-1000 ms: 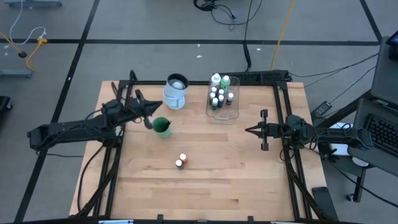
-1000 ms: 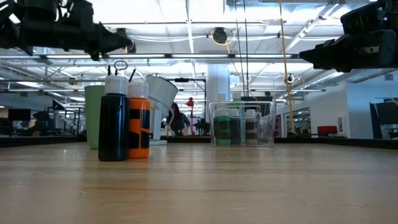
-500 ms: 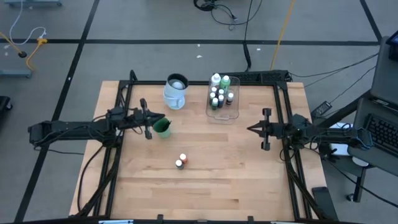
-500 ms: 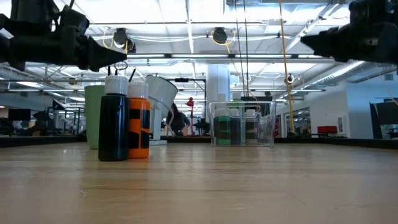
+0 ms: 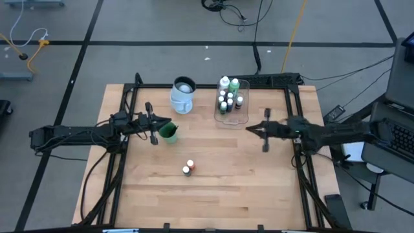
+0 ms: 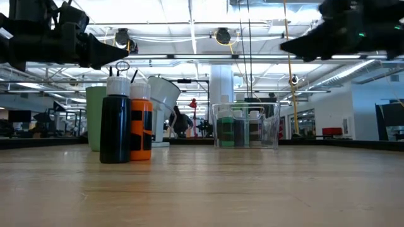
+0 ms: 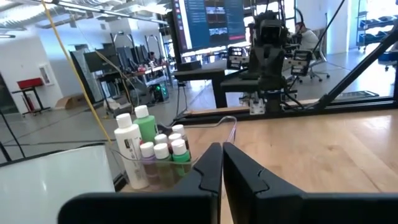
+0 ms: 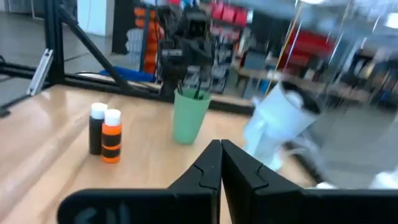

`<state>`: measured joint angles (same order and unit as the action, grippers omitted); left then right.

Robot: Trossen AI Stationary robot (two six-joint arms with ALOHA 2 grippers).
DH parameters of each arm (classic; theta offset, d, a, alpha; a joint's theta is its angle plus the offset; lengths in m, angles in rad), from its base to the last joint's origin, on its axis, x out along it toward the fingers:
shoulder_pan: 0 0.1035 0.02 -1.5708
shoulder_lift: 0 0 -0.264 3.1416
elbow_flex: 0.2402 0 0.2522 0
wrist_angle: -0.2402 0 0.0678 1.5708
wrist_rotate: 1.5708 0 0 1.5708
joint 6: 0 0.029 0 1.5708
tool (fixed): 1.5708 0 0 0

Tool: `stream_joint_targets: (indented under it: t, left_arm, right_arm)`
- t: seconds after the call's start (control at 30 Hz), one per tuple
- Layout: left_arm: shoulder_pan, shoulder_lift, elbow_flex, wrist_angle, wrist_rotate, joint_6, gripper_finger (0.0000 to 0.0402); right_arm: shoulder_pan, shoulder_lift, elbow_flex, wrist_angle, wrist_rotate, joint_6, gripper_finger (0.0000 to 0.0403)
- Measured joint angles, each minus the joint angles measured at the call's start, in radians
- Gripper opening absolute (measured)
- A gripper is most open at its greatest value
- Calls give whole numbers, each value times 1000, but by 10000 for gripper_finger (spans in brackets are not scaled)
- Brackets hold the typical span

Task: Pick & Place Paint Supplies
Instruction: Put the orange paint bottle into the transparent bin

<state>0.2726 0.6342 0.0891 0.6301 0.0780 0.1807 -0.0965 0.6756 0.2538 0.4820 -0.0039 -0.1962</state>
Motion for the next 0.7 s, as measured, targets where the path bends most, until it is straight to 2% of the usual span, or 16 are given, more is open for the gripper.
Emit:
stream_joint_targets:
  t: [0.1,0.2,0.27,0.33,0.43,0.5,0.7]
  left_arm:
    - [0,0,0,0,0,-2,10]
    - [0,0,0,0,0,-2,2]
    - [1,0,0,-2,0,10,3]
    - [1,0,0,-11,0,30,9]
    - [1,0,0,-32,-1,54,19]
    - [1,0,0,-44,-1,71,22]
    - [1,0,0,-47,-1,79,14]
  right_arm:
    - [25,183,101,-24,16,53,1]
    - [67,368,232,-10,115,38,5]
    - [87,489,326,-15,139,13,16]
    - [99,605,434,-67,61,-9,30]
    - [115,765,608,-135,-172,-54,46]
    - [132,857,710,-133,-267,-98,51]
    - [161,1096,1000,-222,-316,-120,68]
